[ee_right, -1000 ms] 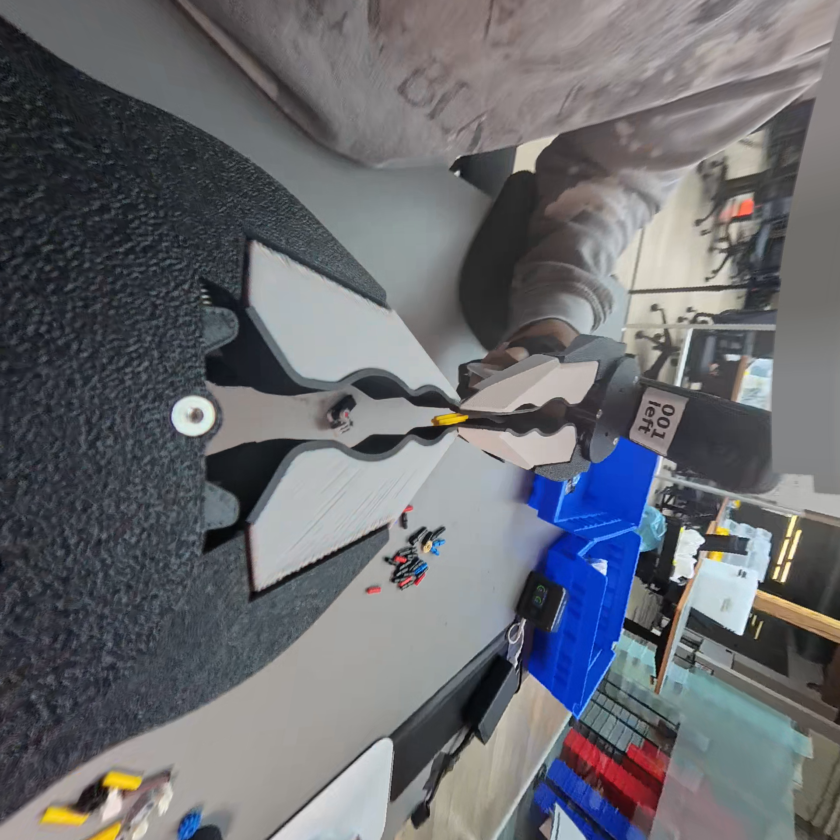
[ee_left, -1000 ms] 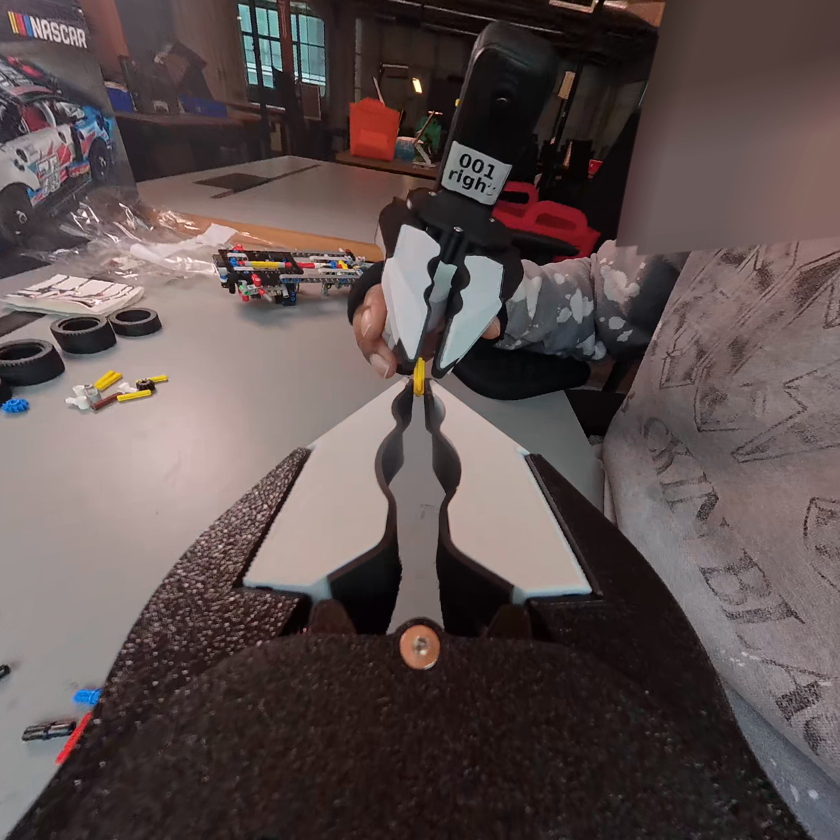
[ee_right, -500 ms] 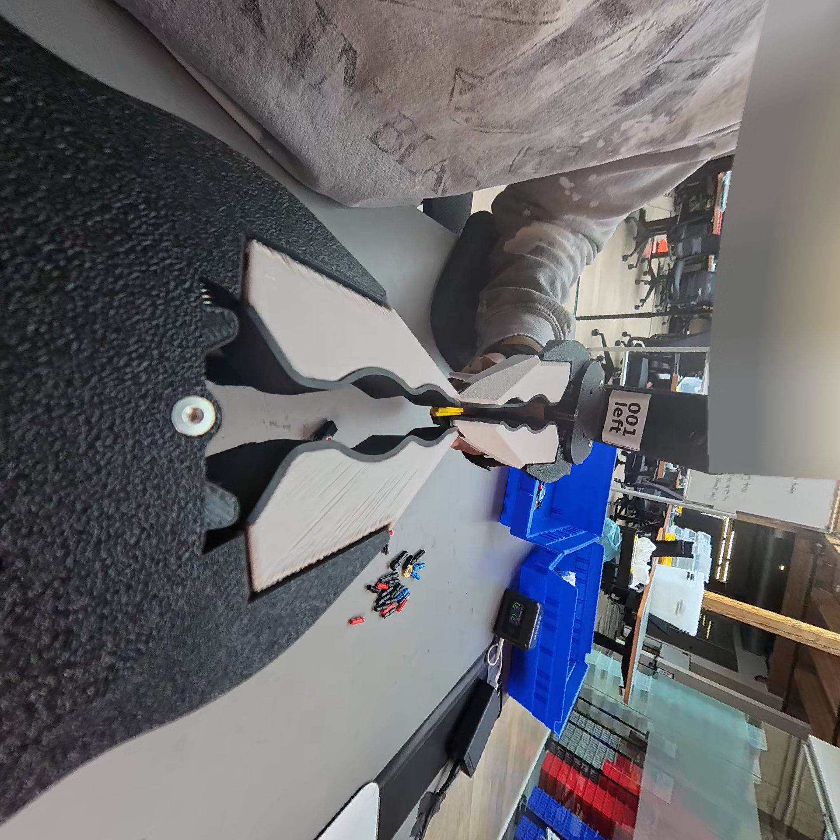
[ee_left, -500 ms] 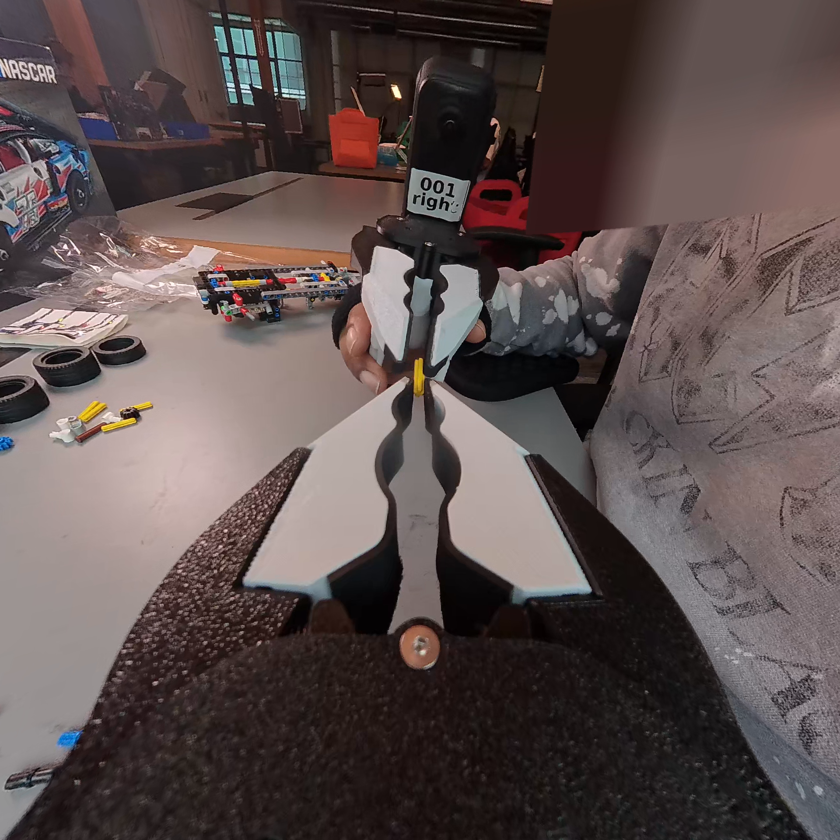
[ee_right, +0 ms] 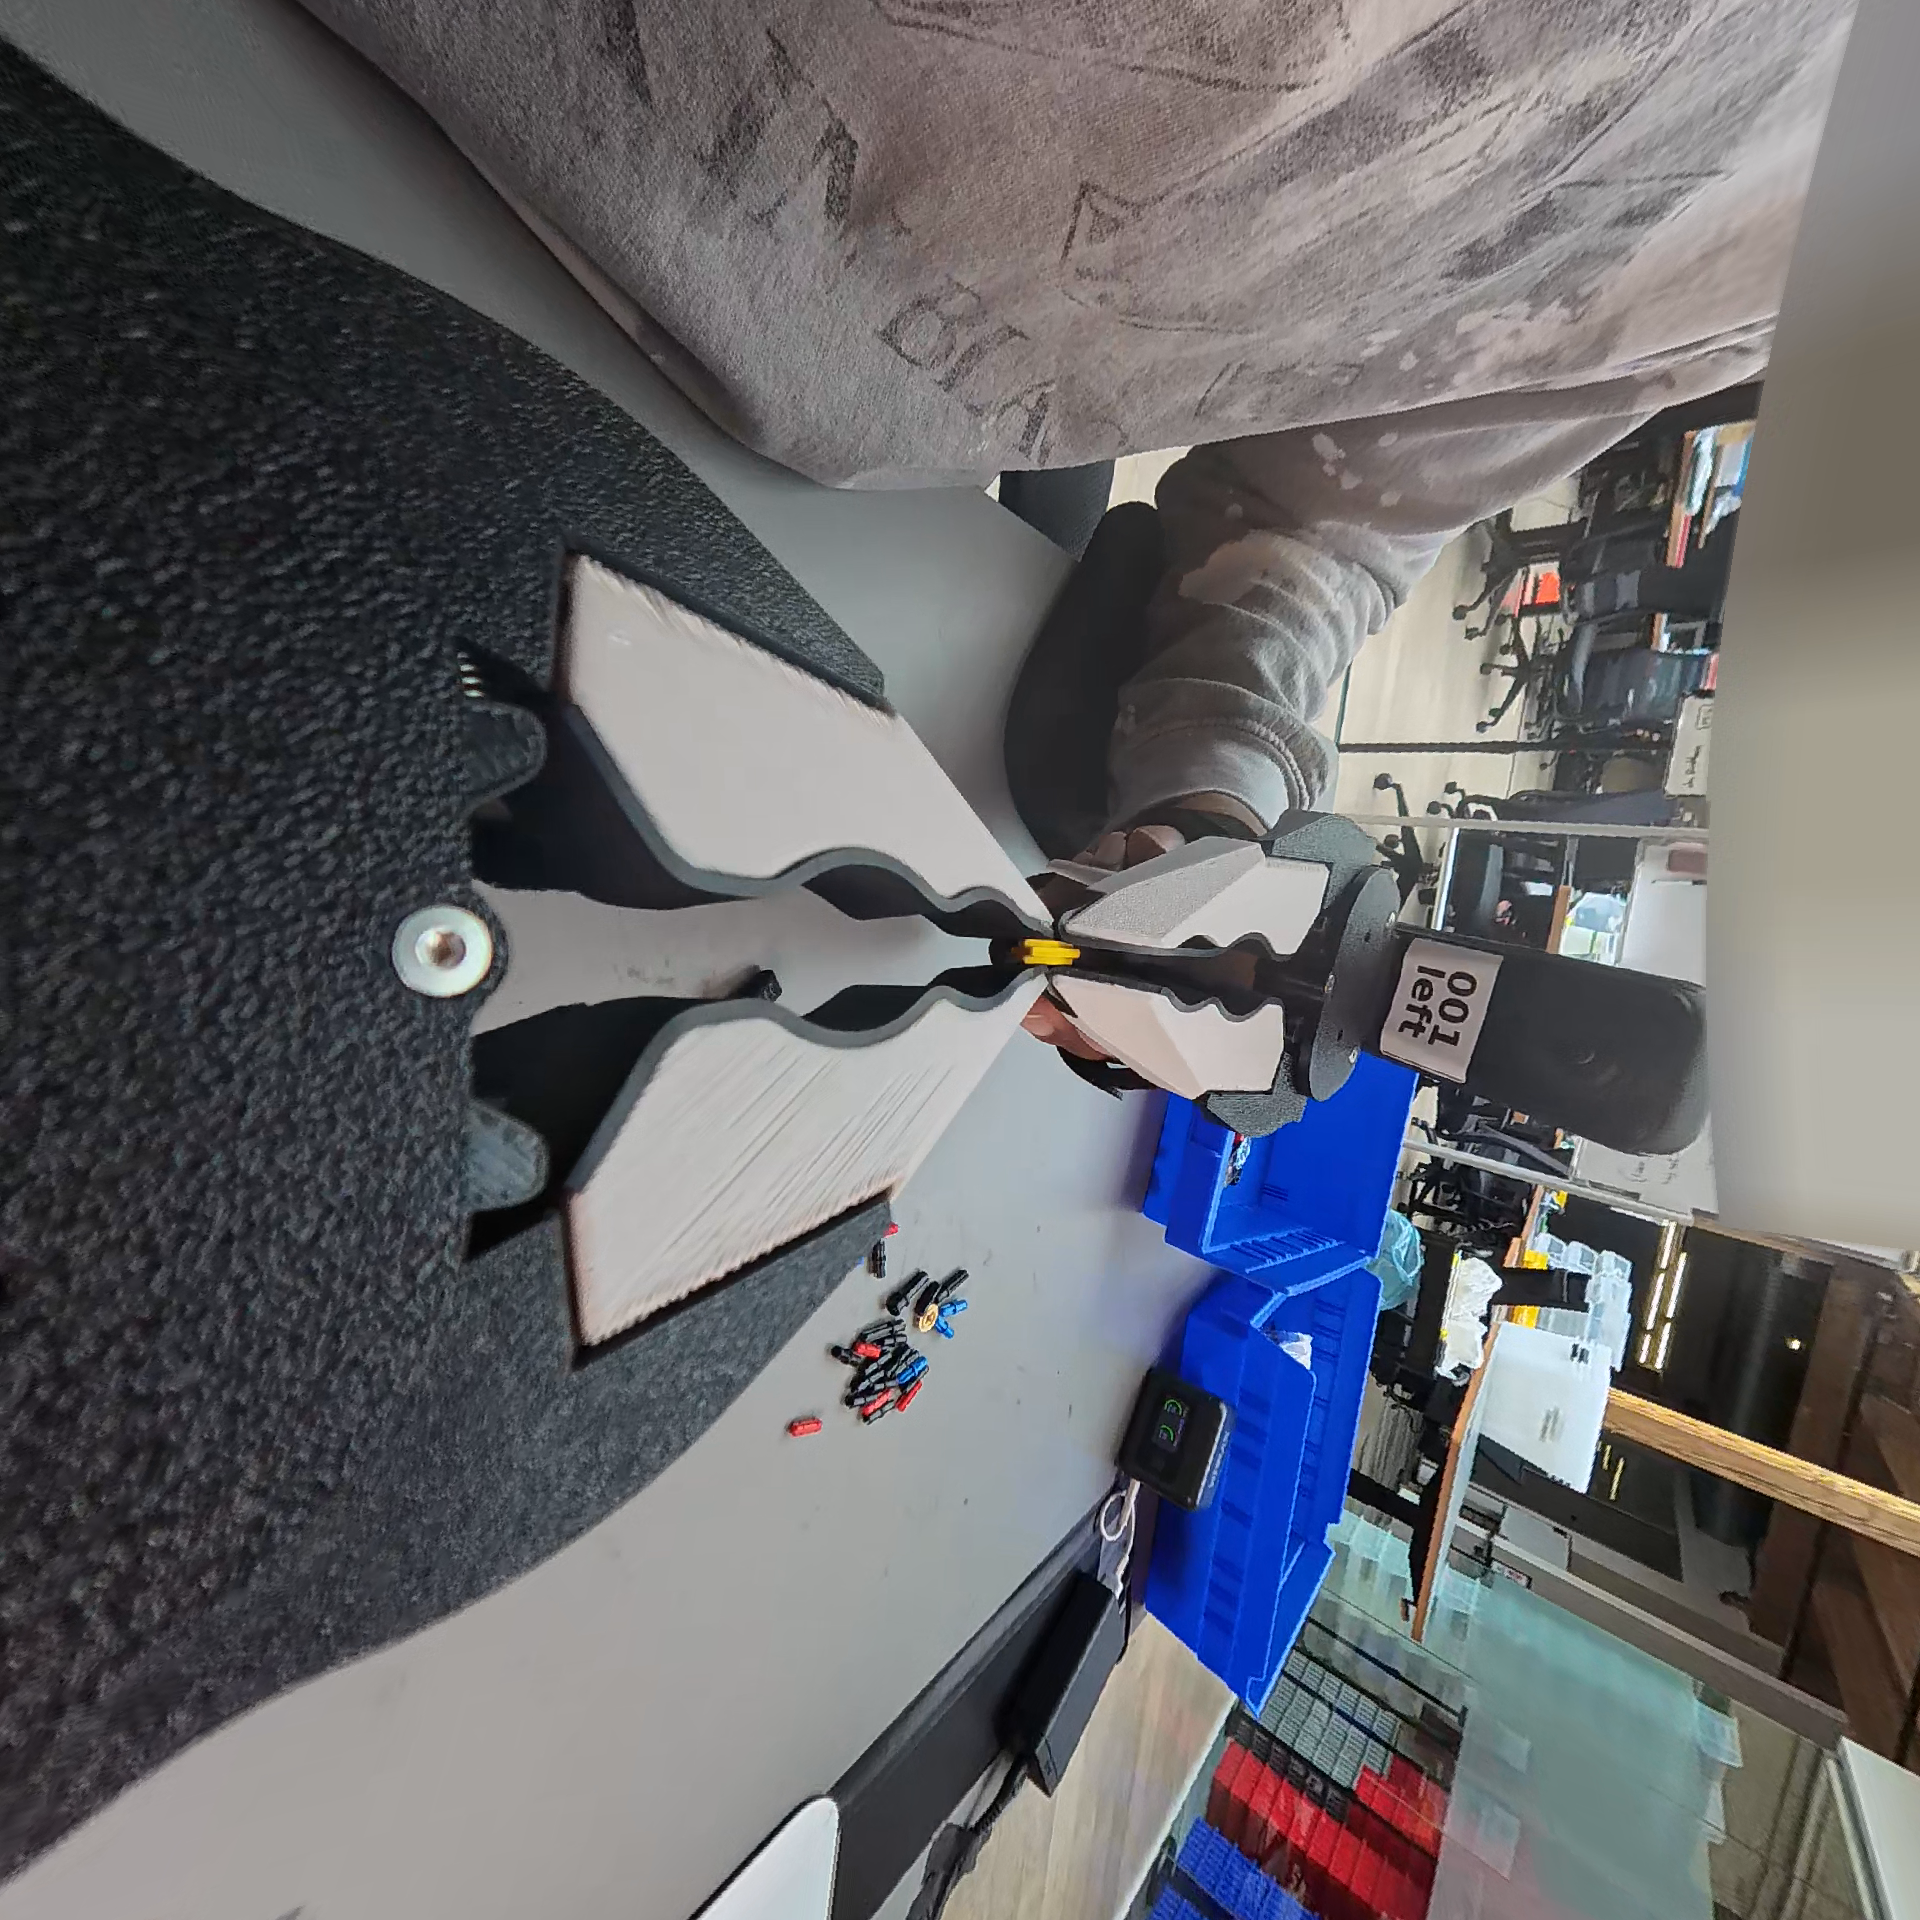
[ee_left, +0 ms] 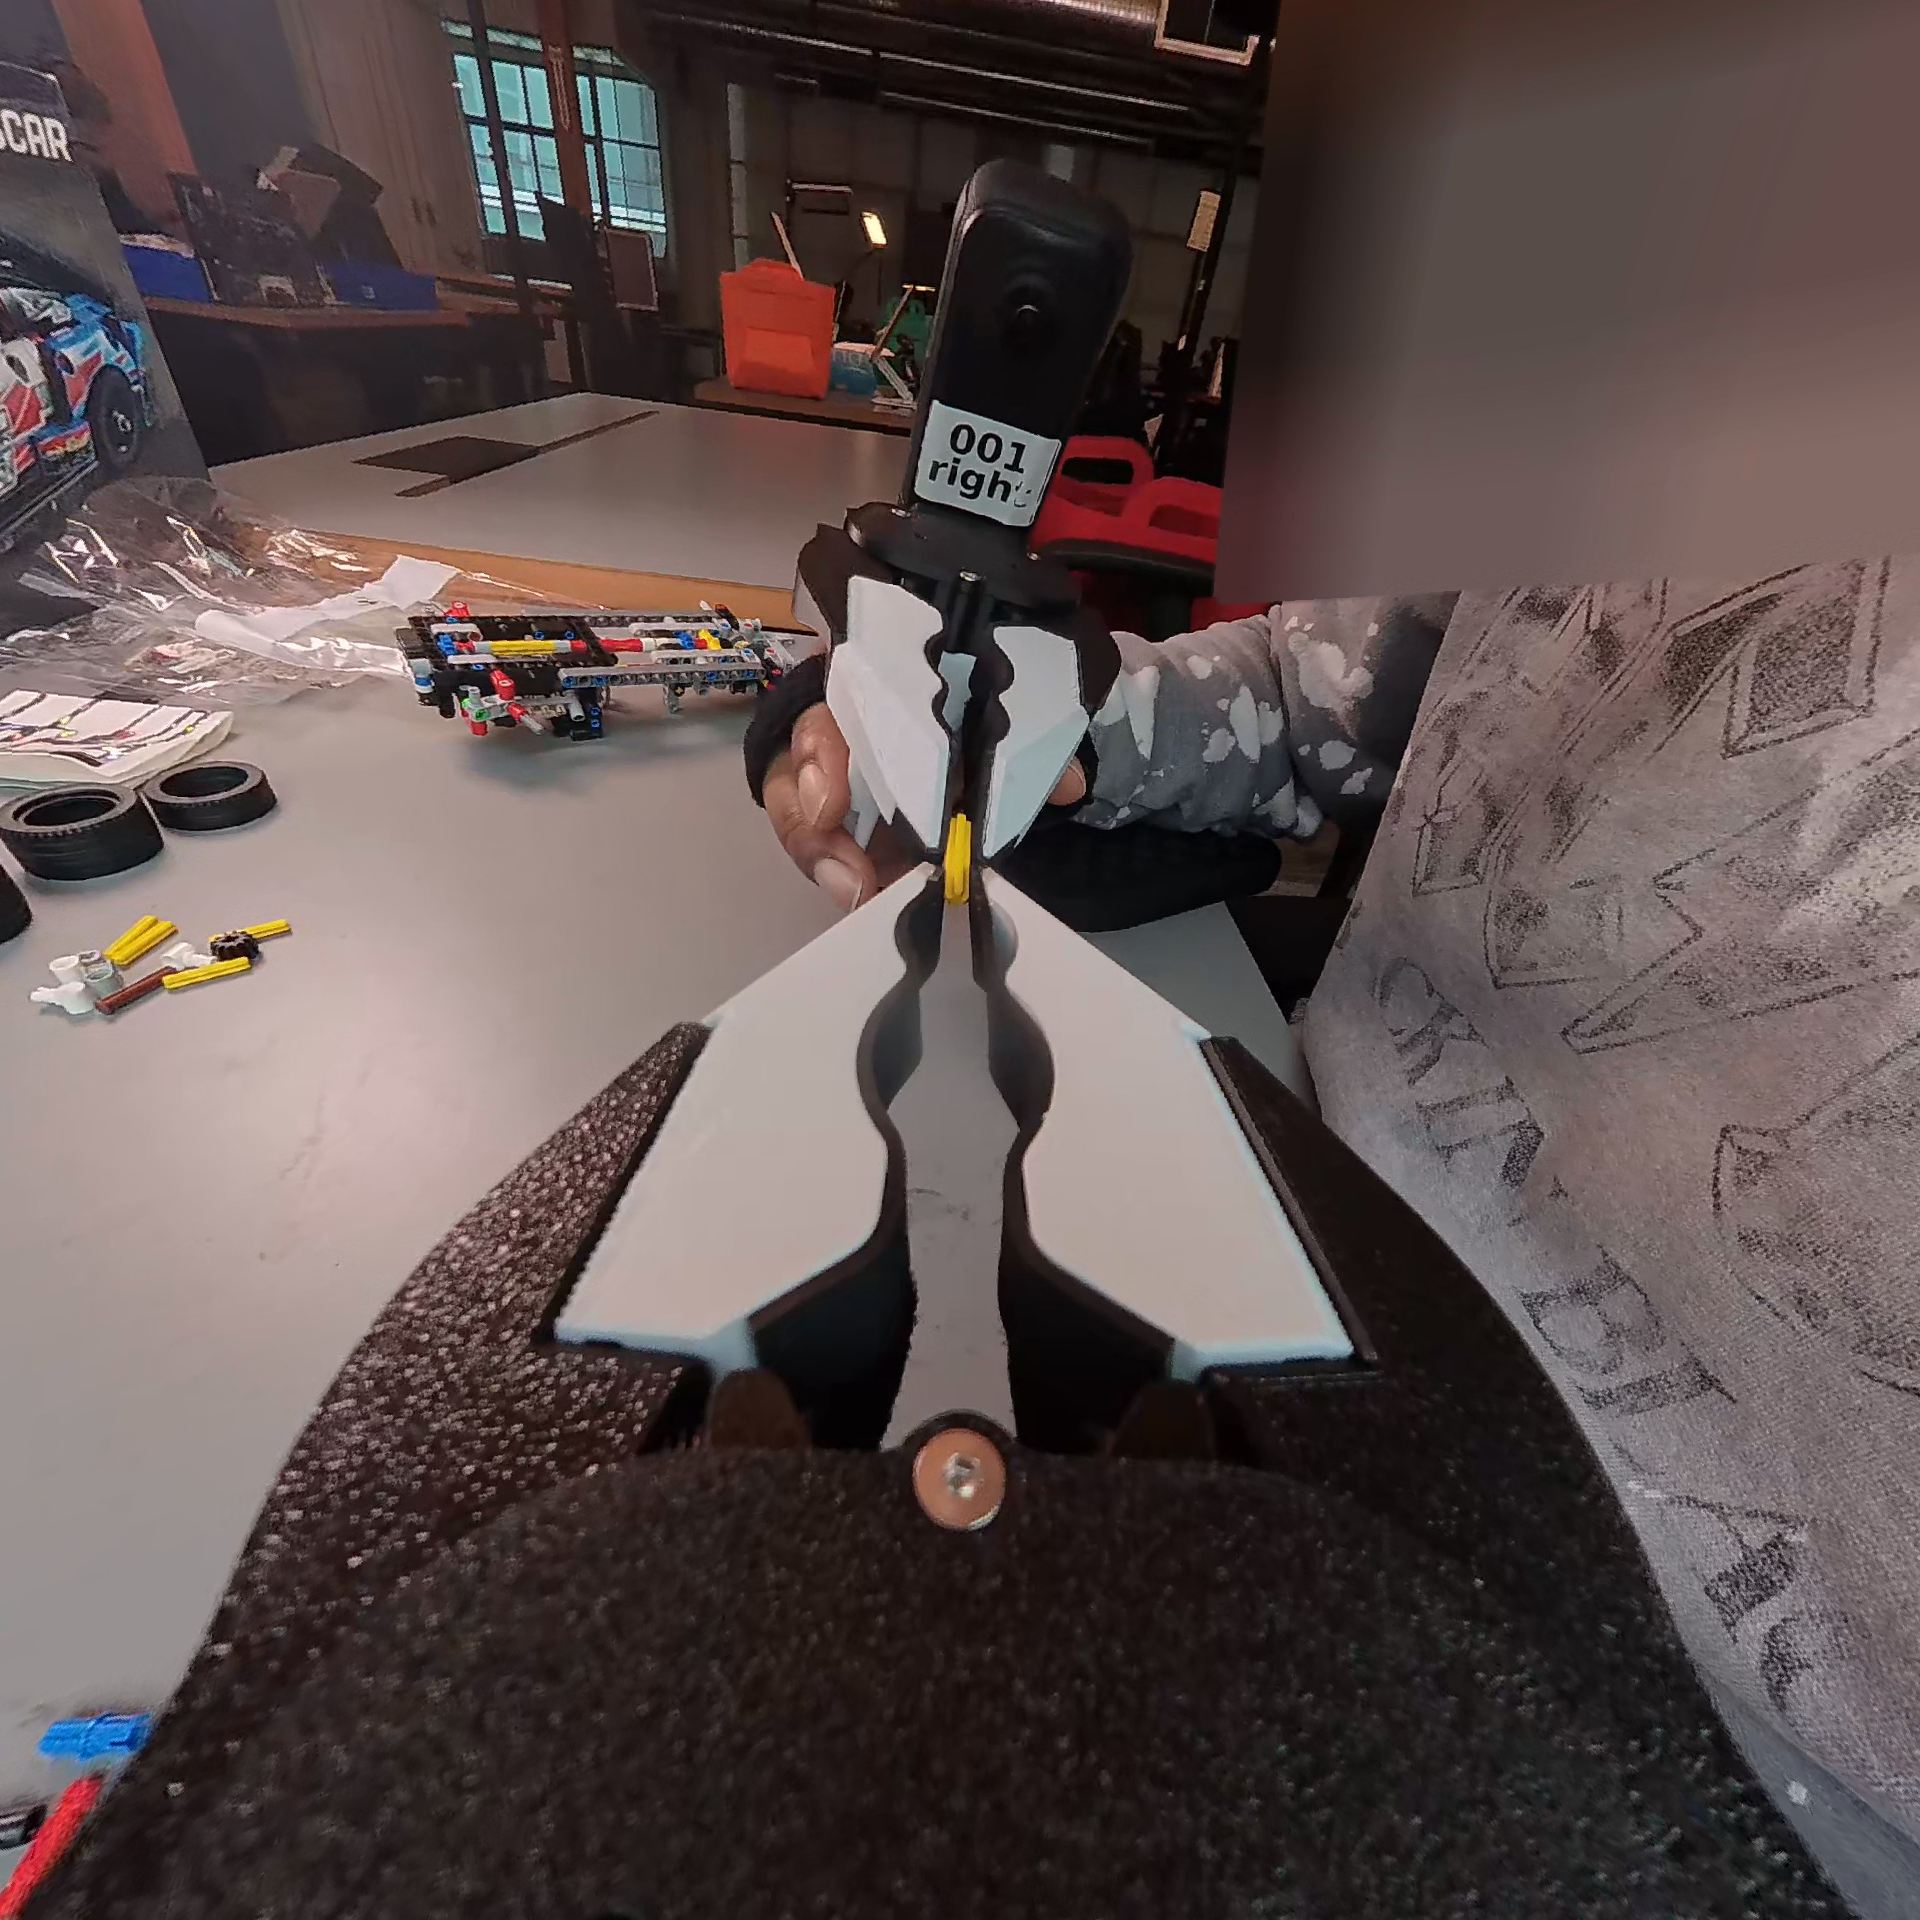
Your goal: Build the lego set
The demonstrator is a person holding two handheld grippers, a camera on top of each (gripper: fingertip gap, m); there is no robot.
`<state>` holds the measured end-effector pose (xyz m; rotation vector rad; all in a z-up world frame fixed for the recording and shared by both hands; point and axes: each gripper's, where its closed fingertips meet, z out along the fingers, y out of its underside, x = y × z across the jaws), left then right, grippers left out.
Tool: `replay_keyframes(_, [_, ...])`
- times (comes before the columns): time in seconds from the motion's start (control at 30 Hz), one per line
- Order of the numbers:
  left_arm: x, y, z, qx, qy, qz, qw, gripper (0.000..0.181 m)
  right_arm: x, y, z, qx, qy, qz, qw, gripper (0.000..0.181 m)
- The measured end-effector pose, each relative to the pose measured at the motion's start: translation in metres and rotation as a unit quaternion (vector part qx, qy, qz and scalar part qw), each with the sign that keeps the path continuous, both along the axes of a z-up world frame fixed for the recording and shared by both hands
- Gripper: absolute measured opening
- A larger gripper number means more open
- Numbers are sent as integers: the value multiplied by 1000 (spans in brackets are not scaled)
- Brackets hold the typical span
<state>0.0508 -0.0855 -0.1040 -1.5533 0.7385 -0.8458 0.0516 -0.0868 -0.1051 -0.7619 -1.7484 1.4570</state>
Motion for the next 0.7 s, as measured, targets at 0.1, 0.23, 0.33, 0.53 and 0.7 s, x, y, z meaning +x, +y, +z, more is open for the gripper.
replay_keyframes(0.1, [-2,0,-1,-1,1,1,1000,5,0,1,-2,0,-3,-1,1000,3])
replay_keyframes(0.23, [-3,0,-3,-2,11,1,1000,4,0,1,-3,1,-4,-1,1000,3])
replay_keyframes(0.33, [-3,-1,-3,-2,15,0,1000,4,-1,1,-3,-1,-6,-2,1000,3])
replay_keyframes(0.53, [-3,-2,-4,-8,16,-5,1000,3,-1,1,-5,10,-7,-5,1000,7])
replay_keyframes(0.7, [-2,-3,-6,-13,16,-7,1000,4,-1,-2,-5,12,-6,-1,1000,8])
